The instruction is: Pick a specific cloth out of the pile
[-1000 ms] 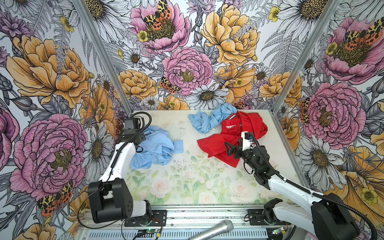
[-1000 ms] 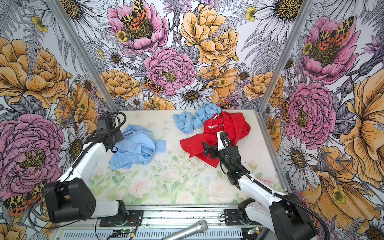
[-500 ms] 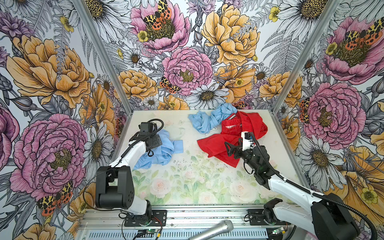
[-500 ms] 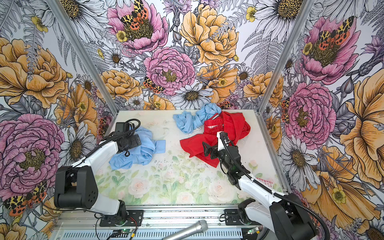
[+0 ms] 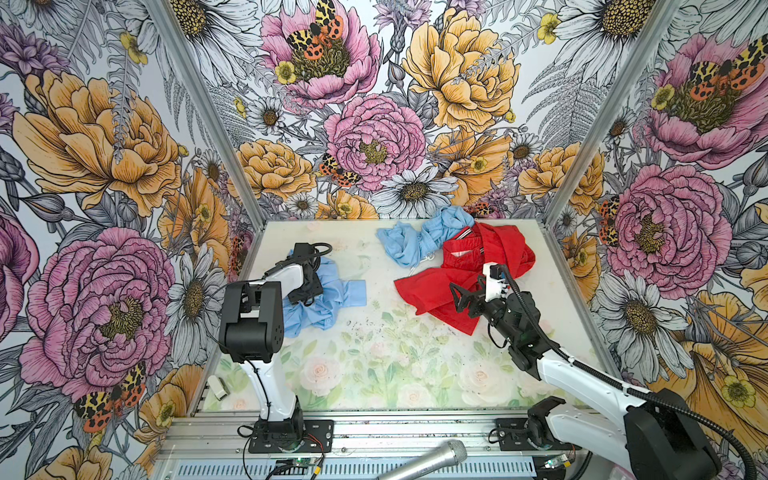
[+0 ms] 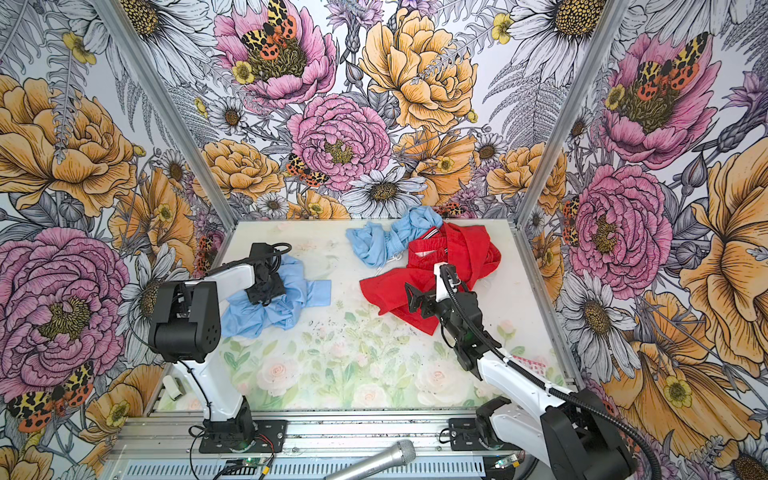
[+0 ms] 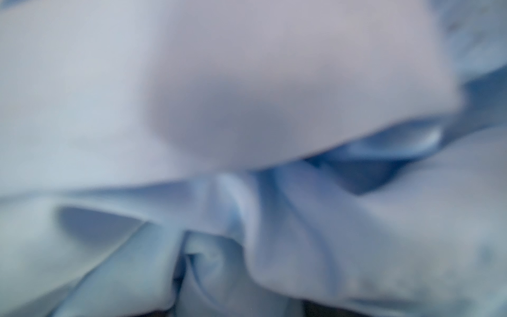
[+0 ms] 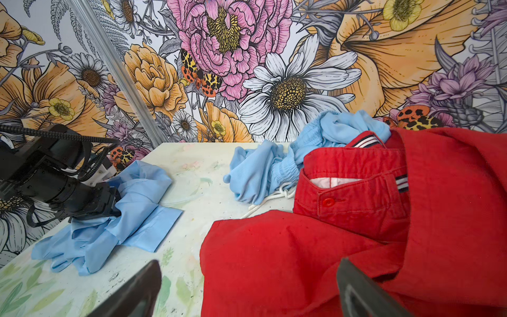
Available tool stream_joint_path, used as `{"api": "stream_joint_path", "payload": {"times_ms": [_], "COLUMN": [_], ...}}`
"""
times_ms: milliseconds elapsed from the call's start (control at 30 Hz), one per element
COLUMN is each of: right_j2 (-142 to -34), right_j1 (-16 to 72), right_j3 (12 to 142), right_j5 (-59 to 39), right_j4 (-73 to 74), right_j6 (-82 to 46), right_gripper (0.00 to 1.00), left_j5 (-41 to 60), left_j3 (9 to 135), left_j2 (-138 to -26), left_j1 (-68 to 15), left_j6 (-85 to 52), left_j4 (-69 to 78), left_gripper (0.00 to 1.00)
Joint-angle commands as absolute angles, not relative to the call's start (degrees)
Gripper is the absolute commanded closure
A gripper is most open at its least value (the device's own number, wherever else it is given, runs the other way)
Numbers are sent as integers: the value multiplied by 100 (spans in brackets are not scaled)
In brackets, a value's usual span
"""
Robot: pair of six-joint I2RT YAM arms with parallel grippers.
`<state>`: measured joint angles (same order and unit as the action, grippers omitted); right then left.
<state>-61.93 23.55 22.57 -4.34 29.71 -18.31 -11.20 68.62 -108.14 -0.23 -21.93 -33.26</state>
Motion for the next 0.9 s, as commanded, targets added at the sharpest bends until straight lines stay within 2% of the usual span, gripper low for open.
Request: {"api": "stream_joint_path", "payload": {"times_ms": [0,333,567,700,867], "right_j2": [-6225,-6296,-6319,-6404,-6477], "right_j1": [2304,2260,2233,2230,2226], "right_j3": [2446,2430,2408,2443,2458], "right_j5": [-391,-375,-345,-401,-379], "right_j4": [2975,3015,3006,3023,3028], "right_j6": [-1723,-1723,-1714,-1748,-1706], "right_gripper": [0,1,1,0,0], "left_j5": [-804,-2371,-3024,-2855,-1985], "left_j3": [7030,8353,9526,9606,9687], "left_j2": [-11102,-10597,-11037,-11188,-11321], "left_j1": [101,-139,-325,-329,-377], "left_j6": [-2065,-1027,-276,-81,-395], "left_j4": [-3465,-3368,-3295,-2775,-2659], "left_gripper": [100,100,100,100,100]}}
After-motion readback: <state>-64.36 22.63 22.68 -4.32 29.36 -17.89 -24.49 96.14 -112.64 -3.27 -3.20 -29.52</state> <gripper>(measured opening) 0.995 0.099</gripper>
